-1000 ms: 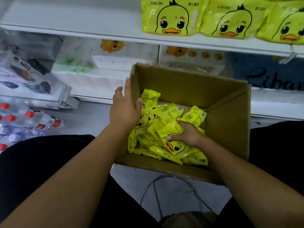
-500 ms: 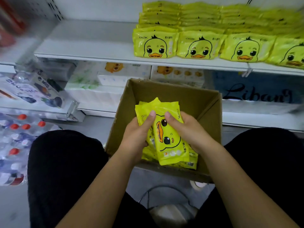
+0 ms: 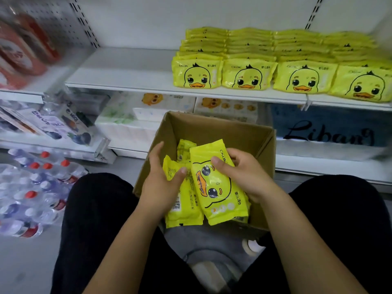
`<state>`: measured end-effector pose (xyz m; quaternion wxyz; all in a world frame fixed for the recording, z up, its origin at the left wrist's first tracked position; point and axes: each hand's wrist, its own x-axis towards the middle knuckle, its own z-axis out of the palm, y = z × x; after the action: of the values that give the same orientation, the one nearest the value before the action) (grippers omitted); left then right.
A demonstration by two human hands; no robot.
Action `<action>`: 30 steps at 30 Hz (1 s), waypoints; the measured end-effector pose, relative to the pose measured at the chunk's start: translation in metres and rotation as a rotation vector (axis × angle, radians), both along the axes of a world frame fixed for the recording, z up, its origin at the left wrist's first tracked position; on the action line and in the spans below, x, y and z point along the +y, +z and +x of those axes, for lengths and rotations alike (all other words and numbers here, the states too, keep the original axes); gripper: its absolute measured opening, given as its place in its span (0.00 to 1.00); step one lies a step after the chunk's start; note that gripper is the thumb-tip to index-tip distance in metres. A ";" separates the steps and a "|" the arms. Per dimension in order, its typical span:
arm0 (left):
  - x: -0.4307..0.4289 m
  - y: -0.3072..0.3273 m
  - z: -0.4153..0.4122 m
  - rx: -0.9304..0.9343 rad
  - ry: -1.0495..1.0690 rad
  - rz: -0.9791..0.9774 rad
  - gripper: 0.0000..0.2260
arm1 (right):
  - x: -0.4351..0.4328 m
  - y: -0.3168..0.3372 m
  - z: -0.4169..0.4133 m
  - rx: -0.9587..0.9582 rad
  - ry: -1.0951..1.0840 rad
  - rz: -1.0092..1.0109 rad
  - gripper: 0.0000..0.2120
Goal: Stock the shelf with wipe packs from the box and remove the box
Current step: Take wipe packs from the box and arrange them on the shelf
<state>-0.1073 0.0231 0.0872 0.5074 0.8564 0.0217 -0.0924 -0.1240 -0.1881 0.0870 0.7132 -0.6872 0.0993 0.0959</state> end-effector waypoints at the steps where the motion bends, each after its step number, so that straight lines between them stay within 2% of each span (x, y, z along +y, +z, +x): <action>1: 0.002 0.004 0.003 0.010 -0.079 0.104 0.17 | -0.004 0.001 -0.001 -0.006 0.033 0.001 0.19; 2: 0.003 0.010 0.006 0.015 -0.132 0.155 0.06 | -0.007 0.001 -0.003 -0.007 0.069 0.003 0.22; 3: 0.002 0.015 0.009 0.027 -0.155 0.135 0.06 | -0.010 0.002 -0.004 -0.001 0.107 -0.011 0.25; 5: -0.006 0.031 0.009 0.142 -0.164 0.017 0.22 | -0.013 0.004 -0.005 0.000 0.164 -0.084 0.27; 7: -0.014 0.047 0.006 0.237 -0.238 -0.037 0.29 | -0.015 0.007 -0.006 -0.016 0.179 -0.128 0.26; 8: -0.018 0.051 0.004 0.247 -0.301 -0.052 0.29 | -0.015 0.008 -0.006 -0.027 0.181 -0.136 0.24; 11: -0.026 0.049 -0.003 0.177 -0.405 -0.057 0.20 | -0.018 0.010 -0.009 -0.026 0.208 -0.149 0.23; 13: -0.028 0.045 -0.004 0.123 -0.360 -0.070 0.18 | -0.020 0.010 -0.009 -0.032 0.159 -0.172 0.22; 16: -0.029 0.043 -0.007 0.086 -0.176 -0.104 0.20 | -0.028 0.013 -0.009 -0.034 -0.020 -0.205 0.19; 19: -0.023 0.038 -0.009 0.083 0.043 -0.222 0.22 | -0.038 0.011 -0.010 0.066 -0.144 -0.236 0.25; 22: -0.024 0.040 -0.008 0.144 0.147 -0.347 0.18 | -0.036 0.002 -0.009 0.128 -0.199 -0.114 0.20; 25: -0.028 0.046 -0.003 0.258 0.213 -0.429 0.15 | -0.027 -0.002 -0.004 0.083 -0.295 -0.122 0.18; 27: -0.029 0.048 -0.002 0.275 0.210 -0.381 0.17 | -0.022 0.001 -0.003 0.065 -0.340 -0.122 0.19; 30: -0.030 0.049 -0.005 0.191 0.187 -0.263 0.25 | -0.020 0.000 -0.003 -0.019 -0.400 -0.135 0.24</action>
<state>-0.1128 -0.0073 0.1364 0.6171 0.7643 0.1369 -0.1276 -0.1270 -0.2079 0.0865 0.6713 -0.7009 0.2332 -0.0610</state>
